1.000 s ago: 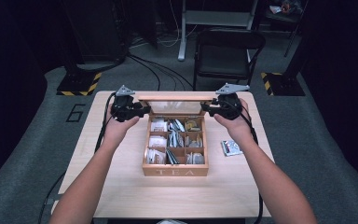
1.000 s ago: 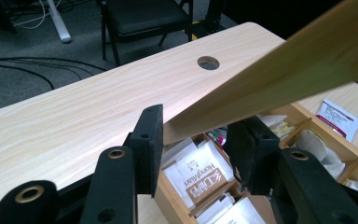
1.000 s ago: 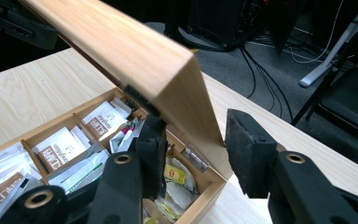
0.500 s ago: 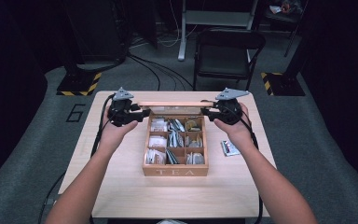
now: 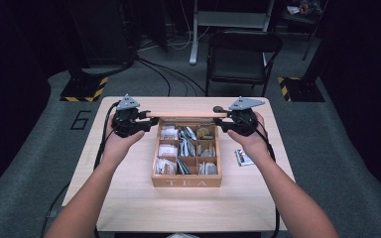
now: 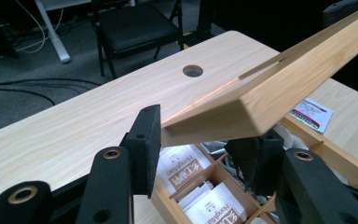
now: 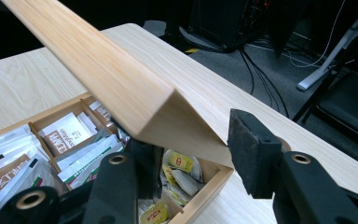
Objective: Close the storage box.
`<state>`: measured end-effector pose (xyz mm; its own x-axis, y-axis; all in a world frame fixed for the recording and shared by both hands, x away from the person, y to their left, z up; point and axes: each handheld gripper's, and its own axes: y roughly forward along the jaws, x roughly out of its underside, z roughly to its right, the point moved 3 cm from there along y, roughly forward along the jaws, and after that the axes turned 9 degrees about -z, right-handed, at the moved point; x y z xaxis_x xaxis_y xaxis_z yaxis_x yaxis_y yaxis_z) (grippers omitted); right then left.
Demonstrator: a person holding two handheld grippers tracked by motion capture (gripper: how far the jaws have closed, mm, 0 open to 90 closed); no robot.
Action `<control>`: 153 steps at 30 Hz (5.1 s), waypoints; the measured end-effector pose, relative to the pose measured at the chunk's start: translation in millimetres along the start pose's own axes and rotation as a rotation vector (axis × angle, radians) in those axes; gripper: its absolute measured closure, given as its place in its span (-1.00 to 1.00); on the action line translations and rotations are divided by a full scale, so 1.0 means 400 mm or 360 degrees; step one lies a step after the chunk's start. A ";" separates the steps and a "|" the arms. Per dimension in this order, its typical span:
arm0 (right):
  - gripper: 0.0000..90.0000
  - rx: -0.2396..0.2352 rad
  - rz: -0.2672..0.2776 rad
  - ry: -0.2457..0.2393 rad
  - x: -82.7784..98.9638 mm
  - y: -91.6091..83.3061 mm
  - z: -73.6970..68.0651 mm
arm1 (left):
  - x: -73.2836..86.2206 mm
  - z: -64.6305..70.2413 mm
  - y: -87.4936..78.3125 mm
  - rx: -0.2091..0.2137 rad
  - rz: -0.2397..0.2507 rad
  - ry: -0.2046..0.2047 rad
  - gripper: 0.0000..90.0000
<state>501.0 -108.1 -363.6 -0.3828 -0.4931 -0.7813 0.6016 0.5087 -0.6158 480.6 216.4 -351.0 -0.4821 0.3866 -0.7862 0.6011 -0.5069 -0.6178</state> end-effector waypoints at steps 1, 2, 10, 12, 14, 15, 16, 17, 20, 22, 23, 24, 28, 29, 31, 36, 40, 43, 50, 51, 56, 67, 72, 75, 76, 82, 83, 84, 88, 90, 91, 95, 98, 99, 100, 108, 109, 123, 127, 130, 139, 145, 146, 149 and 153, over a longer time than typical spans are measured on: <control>0.24 0.0001 0.0003 -0.0011 0.002 0.000 -0.001 | 0.000 0.002 -0.001 -0.0004 -0.0001 0.0007 0.22; 0.24 -0.0001 0.0008 -0.0010 0.003 0.000 -0.003 | 0.000 0.004 -0.003 -0.0007 -0.0010 0.0011 0.22; 0.19 -0.0033 0.0002 0.0017 0.010 -0.007 -0.007 | 0.008 0.010 -0.008 0.0011 -0.0024 0.0001 0.21; 0.17 -0.0041 0.0003 0.0025 0.011 -0.014 -0.011 | 0.011 0.011 -0.008 0.0009 -0.0021 0.0003 0.21; 0.14 -0.0047 0.0007 0.0025 0.011 -0.020 -0.015 | 0.015 0.015 -0.010 0.0009 -0.0035 0.0009 0.21; 0.13 -0.0042 0.0019 0.0010 0.010 -0.025 -0.017 | 0.016 0.015 -0.009 0.0003 -0.0029 0.0012 0.21; 0.12 -0.0047 0.0019 0.0008 0.011 -0.028 -0.020 | 0.018 0.017 -0.011 0.0004 -0.0038 0.0018 0.21; 0.10 -0.0044 0.0027 0.0000 0.011 -0.033 -0.023 | 0.020 0.019 -0.011 0.0002 -0.0038 0.0025 0.21; 0.08 -0.0035 0.0039 -0.0023 0.014 -0.045 -0.033 | 0.027 0.023 -0.012 0.0001 -0.0041 0.0038 0.21; 0.08 -0.0023 0.0037 -0.0036 0.017 -0.052 -0.038 | 0.032 0.024 -0.011 -0.0002 -0.0036 0.0037 0.20; 0.08 -0.0022 0.0034 -0.0038 0.018 -0.054 -0.041 | 0.034 0.025 -0.012 0.0002 -0.0042 0.0039 0.20; 0.08 -0.0025 0.0041 -0.0036 0.020 -0.056 -0.043 | 0.035 0.026 -0.012 -0.0002 -0.0040 0.0040 0.20; 0.08 -0.0028 0.0042 -0.0050 0.026 -0.065 -0.051 | 0.042 0.029 -0.012 -0.0004 -0.0042 0.0046 0.20; 0.08 -0.0032 0.0044 -0.0048 0.028 -0.066 -0.053 | 0.044 0.031 -0.012 0.0000 -0.0047 0.0043 0.20; 0.08 -0.0037 0.0058 -0.0054 0.031 -0.067 -0.056 | 0.048 0.032 -0.012 -0.0005 -0.0041 0.0043 0.19; 0.08 -0.0059 0.0075 -0.0049 0.044 -0.069 -0.067 | 0.062 0.037 -0.012 0.0008 -0.0052 0.0043 0.18; 0.08 -0.0057 0.0069 -0.0057 0.053 -0.070 -0.073 | 0.076 0.042 -0.011 0.0013 -0.0047 0.0042 0.16; 0.08 -0.0054 0.0054 -0.0071 0.060 -0.071 -0.079 | 0.085 0.046 -0.011 0.0020 -0.0046 0.0035 0.15; 0.06 -0.0055 0.0057 -0.0070 0.077 -0.070 -0.088 | 0.106 0.051 -0.010 0.0047 -0.0058 0.0022 0.11; 0.06 -0.0054 0.0061 -0.0070 0.081 -0.069 -0.090 | 0.109 0.052 -0.011 0.0050 -0.0065 0.0024 0.11; 0.05 -0.0054 0.0055 -0.0063 0.097 -0.068 -0.099 | 0.123 0.057 -0.007 0.0050 -0.0072 0.0031 0.09; 0.03 -0.0018 0.0058 -0.0059 0.139 -0.062 -0.125 | 0.165 0.073 -0.001 0.0056 -0.0098 0.0039 0.07; 0.03 0.0005 0.0044 -0.0085 0.159 -0.058 -0.139 | 0.189 0.081 0.004 0.0074 -0.0111 0.0031 0.08; 0.01 0.0006 0.0053 -0.0083 0.175 -0.055 -0.144 | 0.202 0.086 0.008 0.0076 -0.0108 0.0023 0.08; 0.01 0.0004 0.0047 -0.0071 0.179 -0.054 -0.146 | 0.206 0.088 0.008 0.0079 -0.0106 0.0017 0.08; 0.01 0.0013 0.0043 -0.0075 0.199 -0.051 -0.156 | 0.228 0.095 0.004 0.0111 -0.0110 0.0011 0.08; 0.01 0.0011 0.0041 -0.0071 0.203 -0.049 -0.157 | 0.231 0.098 0.004 0.0117 -0.0103 -0.0006 0.08; 0.01 0.0010 0.0042 -0.0068 0.207 -0.049 -0.159 | 0.235 0.098 0.004 0.0109 -0.0099 0.0000 0.08; 0.01 -0.0003 0.0046 -0.0035 0.226 -0.046 -0.166 | 0.250 0.106 0.007 0.0143 -0.0121 -0.0006 0.08; 0.01 -0.0016 0.0039 -0.0015 0.238 -0.043 -0.169 | 0.258 0.111 0.010 0.0144 -0.0139 0.0004 0.08; 0.02 -0.0029 0.0033 -0.0011 0.243 -0.041 -0.171 | 0.261 0.113 0.011 0.0147 -0.0136 0.0002 0.09; 0.02 -0.0033 0.0012 -0.0013 0.256 -0.036 -0.177 | 0.271 0.122 0.013 0.0171 -0.0153 -0.0003 0.08; 0.02 -0.0027 0.0002 -0.0021 0.261 -0.033 -0.179 | 0.278 0.123 0.013 0.0182 -0.0146 -0.0003 0.08; 0.02 -0.0028 -0.0009 -0.0028 0.262 -0.034 -0.180 | 0.280 0.122 0.011 0.0184 -0.0142 0.0000 0.08; 0.02 -0.0019 -0.0007 -0.0025 0.263 -0.034 -0.181 | 0.281 0.124 0.010 0.0189 -0.0137 -0.0013 0.08; 0.02 -0.0038 -0.0005 0.0005 0.272 -0.035 -0.187 | 0.290 0.130 0.011 0.0188 -0.0139 -0.0030 0.08; 0.02 -0.0048 -0.0004 0.0011 0.274 -0.035 -0.187 | 0.291 0.130 0.011 0.0191 -0.0143 -0.0030 0.08; 0.08 -0.0146 -0.0044 0.0111 0.293 -0.050 -0.201 | 0.311 0.139 0.018 0.0201 -0.0175 -0.0039 0.09; 0.07 -0.0151 -0.0050 0.0130 0.301 -0.044 -0.203 | 0.319 0.142 0.021 0.0196 -0.0182 -0.0035 0.09; 0.07 -0.0156 -0.0059 0.0138 0.307 -0.040 -0.204 | 0.324 0.143 0.023 0.0197 -0.0186 -0.0034 0.09; 0.07 -0.0166 -0.0070 0.0159 0.316 -0.034 -0.205 | 0.332 0.145 0.025 0.0197 -0.0201 -0.0031 0.09; 0.06 -0.0181 -0.0091 0.0153 0.323 -0.032 -0.209 | 0.342 0.145 0.025 0.0214 -0.0211 -0.0030 0.09; 0.06 -0.0185 -0.0091 0.0142 0.324 -0.032 -0.209 | 0.344 0.145 0.024 0.0219 -0.0211 -0.0035 0.09; 0.06 -0.0179 -0.0105 0.0156 0.327 -0.031 -0.212 | 0.347 0.146 0.022 0.0220 -0.0213 -0.0040 0.09; 0.05 -0.0180 -0.0115 0.0141 0.331 -0.029 -0.214 | 0.353 0.148 0.018 0.0226 -0.0223 -0.0050 0.09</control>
<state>383.3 -118.8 -468.5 -0.4857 -0.4693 -0.7375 0.4895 0.5529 -0.6743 379.0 221.6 -466.0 -0.5756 0.4381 -0.6905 0.4318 -0.5543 -0.7116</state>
